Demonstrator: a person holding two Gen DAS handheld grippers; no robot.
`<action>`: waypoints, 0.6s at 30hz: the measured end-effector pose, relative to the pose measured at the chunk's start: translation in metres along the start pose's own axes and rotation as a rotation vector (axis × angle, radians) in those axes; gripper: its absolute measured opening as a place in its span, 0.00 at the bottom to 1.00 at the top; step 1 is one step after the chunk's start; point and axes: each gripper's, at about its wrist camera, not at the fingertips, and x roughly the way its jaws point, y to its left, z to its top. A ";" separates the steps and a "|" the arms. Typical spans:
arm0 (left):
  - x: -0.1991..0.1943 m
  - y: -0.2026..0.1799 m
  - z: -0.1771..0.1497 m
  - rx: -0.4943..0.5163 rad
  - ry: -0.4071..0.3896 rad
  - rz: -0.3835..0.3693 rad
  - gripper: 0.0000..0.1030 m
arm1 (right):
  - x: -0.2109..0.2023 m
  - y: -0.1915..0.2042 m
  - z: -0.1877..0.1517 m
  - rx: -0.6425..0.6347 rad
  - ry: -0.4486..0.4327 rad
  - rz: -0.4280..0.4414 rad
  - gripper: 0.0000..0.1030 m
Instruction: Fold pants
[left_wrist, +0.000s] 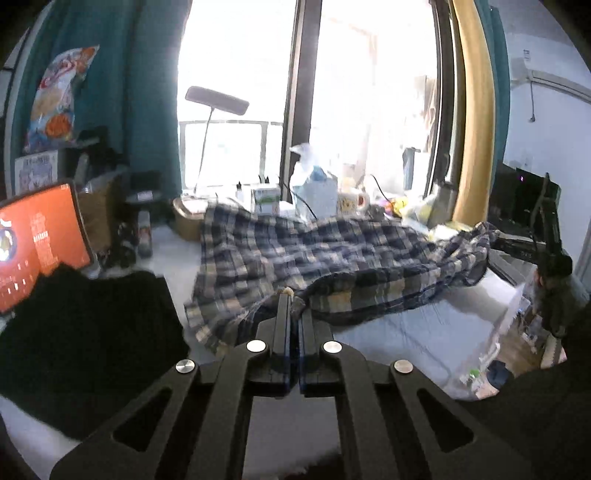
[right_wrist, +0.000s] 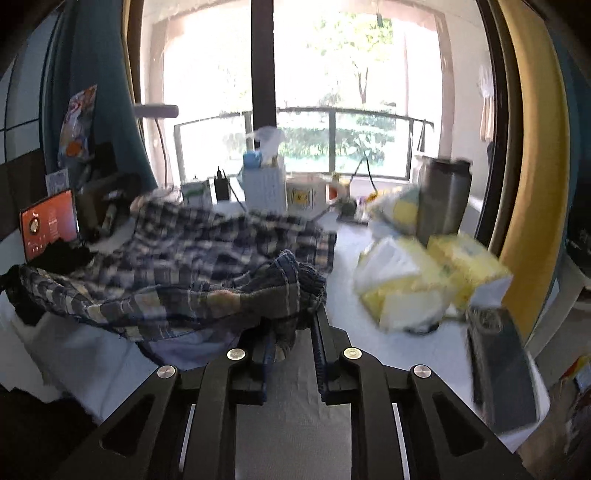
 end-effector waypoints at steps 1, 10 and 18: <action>0.003 0.002 0.007 0.010 -0.011 0.009 0.01 | -0.001 -0.001 0.006 0.004 -0.012 0.002 0.18; 0.033 0.030 0.061 -0.045 -0.063 -0.001 0.01 | 0.008 -0.015 0.048 0.068 -0.075 0.045 0.12; 0.072 0.046 0.108 -0.057 -0.100 -0.031 0.01 | 0.037 -0.028 0.095 0.106 -0.125 0.065 0.01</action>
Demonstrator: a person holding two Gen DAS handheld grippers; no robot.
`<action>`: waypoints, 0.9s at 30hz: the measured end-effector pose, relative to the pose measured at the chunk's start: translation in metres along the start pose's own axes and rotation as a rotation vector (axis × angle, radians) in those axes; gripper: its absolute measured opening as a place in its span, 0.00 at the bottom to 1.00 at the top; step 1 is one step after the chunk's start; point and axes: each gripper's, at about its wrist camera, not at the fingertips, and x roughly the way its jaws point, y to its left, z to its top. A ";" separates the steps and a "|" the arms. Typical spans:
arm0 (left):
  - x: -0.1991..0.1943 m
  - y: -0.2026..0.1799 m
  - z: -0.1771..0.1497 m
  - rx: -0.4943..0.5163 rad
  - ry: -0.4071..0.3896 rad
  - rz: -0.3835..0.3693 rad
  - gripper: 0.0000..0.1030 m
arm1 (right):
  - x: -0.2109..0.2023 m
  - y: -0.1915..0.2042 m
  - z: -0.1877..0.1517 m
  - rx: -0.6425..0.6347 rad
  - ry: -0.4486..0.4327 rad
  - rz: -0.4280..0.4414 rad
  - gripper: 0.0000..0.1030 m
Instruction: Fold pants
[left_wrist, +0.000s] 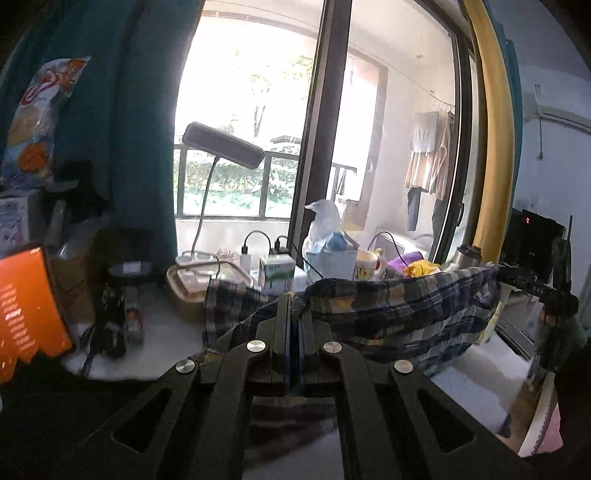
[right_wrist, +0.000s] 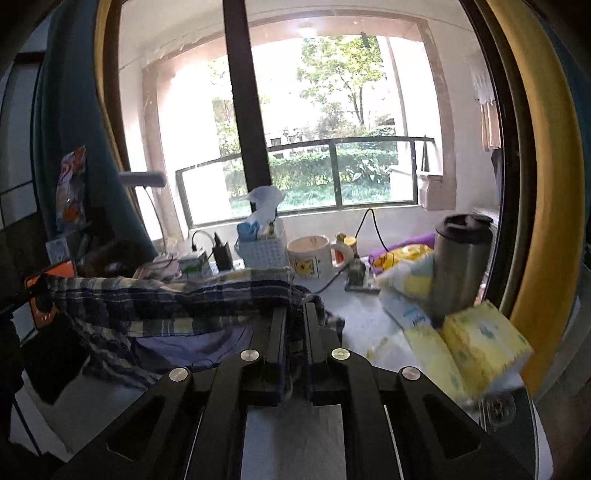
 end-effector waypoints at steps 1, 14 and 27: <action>0.009 0.003 0.005 0.003 0.006 0.000 0.01 | 0.005 -0.002 0.005 0.003 -0.005 -0.002 0.01; 0.081 0.026 0.005 -0.021 0.150 -0.005 0.01 | 0.100 -0.017 0.002 -0.024 0.255 0.043 0.01; 0.075 0.034 -0.004 -0.068 0.147 0.002 0.01 | 0.143 -0.003 -0.027 -0.047 0.415 0.119 0.61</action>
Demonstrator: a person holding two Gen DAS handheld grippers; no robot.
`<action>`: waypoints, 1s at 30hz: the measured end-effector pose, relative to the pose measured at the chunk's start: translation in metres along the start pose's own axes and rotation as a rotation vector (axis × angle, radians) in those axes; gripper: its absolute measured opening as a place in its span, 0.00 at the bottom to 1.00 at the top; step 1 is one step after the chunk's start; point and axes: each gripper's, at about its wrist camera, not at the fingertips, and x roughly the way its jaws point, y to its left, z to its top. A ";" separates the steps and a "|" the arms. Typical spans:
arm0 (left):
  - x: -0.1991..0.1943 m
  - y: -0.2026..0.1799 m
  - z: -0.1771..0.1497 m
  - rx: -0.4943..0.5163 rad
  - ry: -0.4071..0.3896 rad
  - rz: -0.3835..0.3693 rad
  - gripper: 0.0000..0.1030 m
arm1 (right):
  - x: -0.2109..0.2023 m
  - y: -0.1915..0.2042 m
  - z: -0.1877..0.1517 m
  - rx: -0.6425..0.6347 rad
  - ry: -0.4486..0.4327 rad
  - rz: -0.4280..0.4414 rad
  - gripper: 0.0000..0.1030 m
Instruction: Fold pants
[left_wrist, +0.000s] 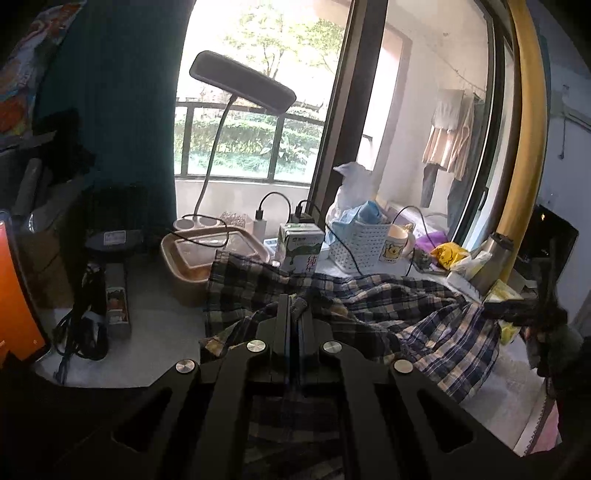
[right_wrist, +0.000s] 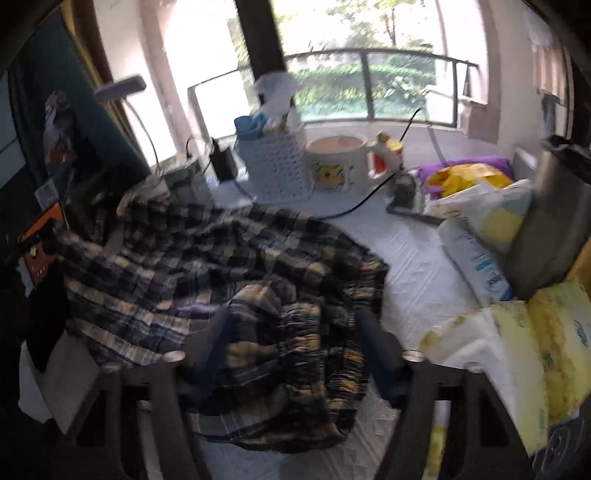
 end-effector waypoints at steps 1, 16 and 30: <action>0.000 -0.001 0.001 0.004 -0.004 -0.006 0.01 | 0.007 0.002 0.000 -0.015 0.028 0.005 0.58; 0.049 0.004 0.051 0.122 -0.045 -0.009 0.01 | -0.022 -0.007 0.054 -0.058 -0.221 -0.225 0.08; 0.164 0.040 0.059 0.118 0.118 0.009 0.04 | 0.059 -0.055 0.077 0.046 -0.143 -0.289 0.08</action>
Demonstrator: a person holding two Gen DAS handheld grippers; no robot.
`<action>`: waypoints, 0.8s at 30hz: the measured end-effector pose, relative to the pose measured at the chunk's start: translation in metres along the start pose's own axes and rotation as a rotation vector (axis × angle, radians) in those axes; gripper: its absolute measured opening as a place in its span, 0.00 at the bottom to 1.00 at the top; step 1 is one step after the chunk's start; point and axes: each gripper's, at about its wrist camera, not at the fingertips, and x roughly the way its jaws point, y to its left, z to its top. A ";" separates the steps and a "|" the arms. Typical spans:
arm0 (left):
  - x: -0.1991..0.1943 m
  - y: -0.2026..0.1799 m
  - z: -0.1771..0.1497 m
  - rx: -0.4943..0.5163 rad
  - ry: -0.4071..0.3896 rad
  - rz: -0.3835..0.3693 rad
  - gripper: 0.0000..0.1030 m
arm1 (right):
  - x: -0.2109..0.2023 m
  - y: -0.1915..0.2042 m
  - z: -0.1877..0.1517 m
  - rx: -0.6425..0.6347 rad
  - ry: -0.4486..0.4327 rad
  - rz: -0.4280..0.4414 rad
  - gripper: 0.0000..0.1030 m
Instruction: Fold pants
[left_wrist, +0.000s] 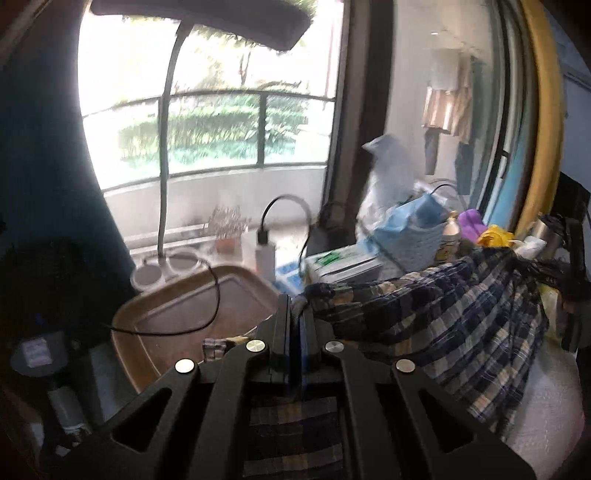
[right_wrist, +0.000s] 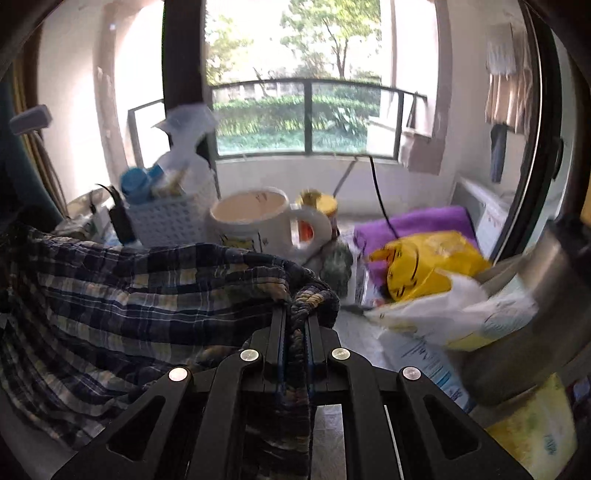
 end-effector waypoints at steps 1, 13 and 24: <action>0.002 0.003 -0.001 -0.013 0.010 0.005 0.08 | 0.005 0.000 -0.002 0.003 0.007 -0.004 0.08; -0.076 0.030 -0.045 -0.162 0.031 0.093 0.74 | -0.016 0.012 -0.004 -0.032 -0.028 -0.047 0.80; -0.085 0.012 -0.158 -0.406 0.259 0.016 0.74 | -0.075 0.013 -0.062 0.114 0.024 0.021 0.81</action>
